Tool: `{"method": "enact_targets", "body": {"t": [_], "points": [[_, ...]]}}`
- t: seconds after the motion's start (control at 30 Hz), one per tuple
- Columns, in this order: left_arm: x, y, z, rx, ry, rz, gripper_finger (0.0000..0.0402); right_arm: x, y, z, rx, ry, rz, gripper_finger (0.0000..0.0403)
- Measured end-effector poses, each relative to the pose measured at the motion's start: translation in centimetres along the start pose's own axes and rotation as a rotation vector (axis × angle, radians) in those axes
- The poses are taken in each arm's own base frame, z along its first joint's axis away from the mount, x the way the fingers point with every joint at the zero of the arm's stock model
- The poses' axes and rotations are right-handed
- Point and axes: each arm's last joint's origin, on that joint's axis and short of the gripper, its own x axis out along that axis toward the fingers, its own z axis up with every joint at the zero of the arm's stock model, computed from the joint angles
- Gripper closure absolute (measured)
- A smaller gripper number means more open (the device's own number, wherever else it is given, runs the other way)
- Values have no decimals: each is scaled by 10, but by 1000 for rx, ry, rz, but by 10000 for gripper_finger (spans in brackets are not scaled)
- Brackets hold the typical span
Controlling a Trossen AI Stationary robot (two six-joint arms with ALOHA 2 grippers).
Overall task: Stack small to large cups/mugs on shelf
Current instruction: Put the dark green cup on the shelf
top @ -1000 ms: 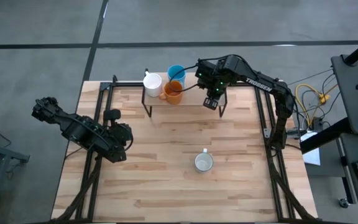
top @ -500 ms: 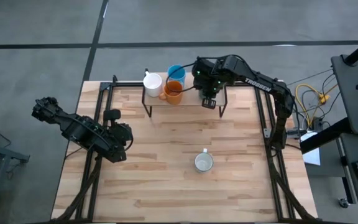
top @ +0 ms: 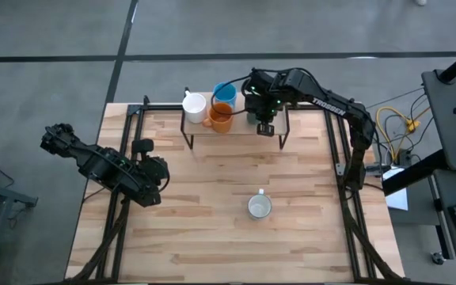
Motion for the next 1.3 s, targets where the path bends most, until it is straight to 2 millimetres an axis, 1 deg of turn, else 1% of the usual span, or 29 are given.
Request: {"method": "enact_targets", "body": {"t": [0.3,0.53,0.67,0.77,0.93,1.03,1.1,1.3], "points": [[0,0,0,0,-1,1,363,0,-14,-4,62,-13,-17,394],[0,0,0,0,0,1,363,0,-13,-1,36,-58,19,394],[0,0,0,0,0,1,363,0,-15,2,33,-90,8,394],[0,0,0,0,0,1,363,6,-17,4,34,-88,11,394],[0,0,0,0,0,0,363,23,-20,8,40,-45,26,394],[0,0,0,0,1,1,363,29,-19,9,42,-28,33,394],[0,0,0,0,1,0,363,28,-20,9,39,-32,32,394],[0,0,0,2,1,1,363,15,-21,12,67,-49,28,394]]}}
